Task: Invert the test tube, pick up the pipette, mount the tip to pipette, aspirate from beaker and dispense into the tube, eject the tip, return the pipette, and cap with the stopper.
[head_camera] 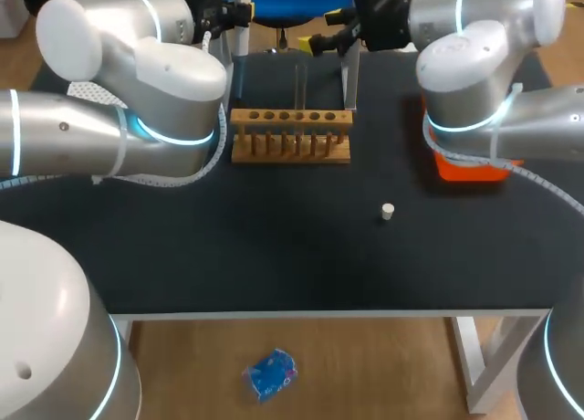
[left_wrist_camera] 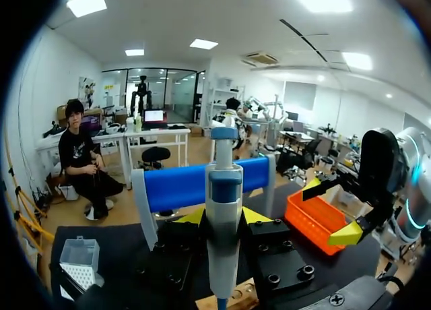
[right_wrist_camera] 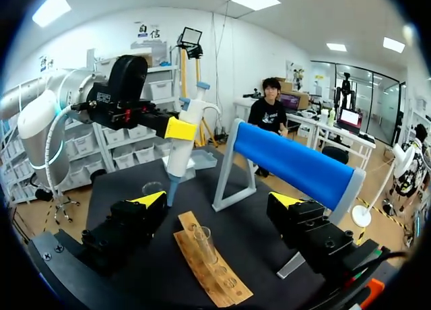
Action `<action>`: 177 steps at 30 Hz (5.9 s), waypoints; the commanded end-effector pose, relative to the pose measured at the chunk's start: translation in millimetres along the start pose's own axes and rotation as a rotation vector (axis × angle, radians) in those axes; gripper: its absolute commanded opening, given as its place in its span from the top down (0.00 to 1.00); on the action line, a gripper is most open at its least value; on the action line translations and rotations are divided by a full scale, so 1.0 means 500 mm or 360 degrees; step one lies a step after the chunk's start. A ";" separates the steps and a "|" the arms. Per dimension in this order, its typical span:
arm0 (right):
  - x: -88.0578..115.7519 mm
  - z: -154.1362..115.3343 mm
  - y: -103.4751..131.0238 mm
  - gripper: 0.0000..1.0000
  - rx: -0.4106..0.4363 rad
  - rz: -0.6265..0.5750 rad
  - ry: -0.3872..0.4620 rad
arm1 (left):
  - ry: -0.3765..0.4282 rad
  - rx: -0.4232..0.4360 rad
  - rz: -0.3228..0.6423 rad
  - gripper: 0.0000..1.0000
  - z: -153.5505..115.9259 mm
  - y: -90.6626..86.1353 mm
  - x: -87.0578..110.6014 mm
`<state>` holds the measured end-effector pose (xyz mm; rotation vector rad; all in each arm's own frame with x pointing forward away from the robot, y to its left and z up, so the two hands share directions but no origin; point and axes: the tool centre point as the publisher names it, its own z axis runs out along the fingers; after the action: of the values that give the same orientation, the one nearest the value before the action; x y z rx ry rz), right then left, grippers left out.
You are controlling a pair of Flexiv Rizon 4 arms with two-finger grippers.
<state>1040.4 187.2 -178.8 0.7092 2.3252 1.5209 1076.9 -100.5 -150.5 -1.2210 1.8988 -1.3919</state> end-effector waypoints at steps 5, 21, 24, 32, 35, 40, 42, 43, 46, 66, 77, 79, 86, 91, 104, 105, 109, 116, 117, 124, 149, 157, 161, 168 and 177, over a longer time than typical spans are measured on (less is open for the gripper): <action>0.003 0.005 0.004 0.00 0.0023 0.0001 -0.0008 | -0.0098 -0.0047 -0.0021 1.00 0.034 -0.012 -0.029; 0.003 0.005 0.004 0.00 0.0023 0.0001 -0.0008 | -0.0248 -0.0120 -0.0081 1.00 0.074 -0.036 -0.070; 0.003 0.005 0.004 0.00 0.0023 0.0001 -0.0008 | -0.0272 -0.0138 -0.0095 1.00 0.081 -0.037 -0.072; 0.003 0.005 0.004 0.00 0.0023 0.0001 -0.0008 | -0.0330 -0.0181 -0.0130 1.00 0.095 -0.036 -0.084; 0.003 0.005 0.004 0.00 0.0023 0.0001 -0.0008 | -0.0350 -0.0190 -0.0129 1.00 0.101 -0.037 -0.092; 0.003 0.005 0.004 0.00 0.0023 0.0001 -0.0008 | -0.0371 -0.0207 -0.0134 1.00 0.110 -0.038 -0.103; 0.003 0.005 0.004 0.00 0.0023 0.0001 -0.0008 | -0.0379 -0.0216 -0.0134 1.00 0.113 -0.038 -0.106; 0.003 0.005 0.004 0.00 0.0023 0.0001 -0.0008 | -0.0385 -0.0217 -0.0132 1.00 0.115 -0.037 -0.108; 0.003 0.005 0.004 0.00 0.0023 0.0001 -0.0008 | -0.0392 -0.0223 -0.0138 1.00 0.118 -0.035 -0.113; 0.003 0.005 0.004 0.00 0.0023 0.0001 -0.0008 | -0.0463 -0.0266 -0.0134 1.00 0.139 -0.021 -0.134; 0.003 0.005 0.004 0.00 0.0023 0.0001 -0.0008 | -0.0488 -0.0273 -0.0127 1.00 0.148 -0.019 -0.143; 0.003 0.005 0.004 0.00 0.0023 0.0001 -0.0008 | -0.0492 -0.0277 -0.0129 1.00 0.150 -0.017 -0.145; 0.003 0.005 0.004 0.00 0.0023 0.0001 -0.0008 | -0.0502 -0.0281 -0.0138 1.00 0.156 -0.015 -0.150; 0.003 0.005 0.004 0.00 0.0023 0.0001 -0.0008 | -0.0508 -0.0284 -0.0135 1.00 0.159 -0.013 -0.153; 0.003 0.005 0.004 0.00 0.0023 0.0001 -0.0008 | -0.0513 -0.0306 -0.0149 1.00 0.163 0.003 -0.154; 0.003 0.005 0.004 0.00 0.0023 0.0001 -0.0008 | -0.0514 -0.0307 -0.0150 1.00 0.163 0.004 -0.154; 0.003 0.005 0.004 0.00 0.0023 0.0001 -0.0008 | -0.0517 -0.0308 -0.0151 1.00 0.162 0.005 -0.155; 0.003 0.005 0.004 0.00 0.0023 0.0001 -0.0008 | -0.0523 -0.0293 -0.0145 1.00 0.163 -0.006 -0.158; 0.003 0.005 0.004 0.00 0.0023 0.0001 -0.0008 | -0.0525 -0.0288 -0.0144 1.00 0.163 -0.008 -0.158; 0.003 0.005 0.004 0.00 0.0023 0.0001 -0.0008 | -0.0529 -0.0273 -0.0132 1.00 0.165 -0.020 -0.159; 0.003 0.005 0.004 0.00 0.0023 0.0001 -0.0008 | -0.0548 -0.0293 -0.0128 1.00 0.186 -0.021 -0.179; 0.003 0.005 0.004 0.00 0.0023 0.0001 -0.0008 | -0.0544 -0.0304 -0.0130 1.00 0.191 -0.015 -0.179; 0.003 0.005 0.004 0.00 0.0023 0.0001 -0.0008 | -0.0544 -0.0310 -0.0135 1.00 0.194 -0.012 -0.179; 0.003 0.005 0.004 0.00 0.0023 0.0001 -0.0008 | -0.0541 -0.0322 -0.0143 1.00 0.197 -0.004 -0.179; 0.003 0.005 0.004 0.00 0.0023 0.0001 -0.0008 | -0.0540 -0.0334 -0.0159 1.00 0.195 0.008 -0.175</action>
<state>1041.2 191.6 -178.2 0.7177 2.3333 1.4995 1193.9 -72.1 -199.4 -1.5579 1.7924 -0.9741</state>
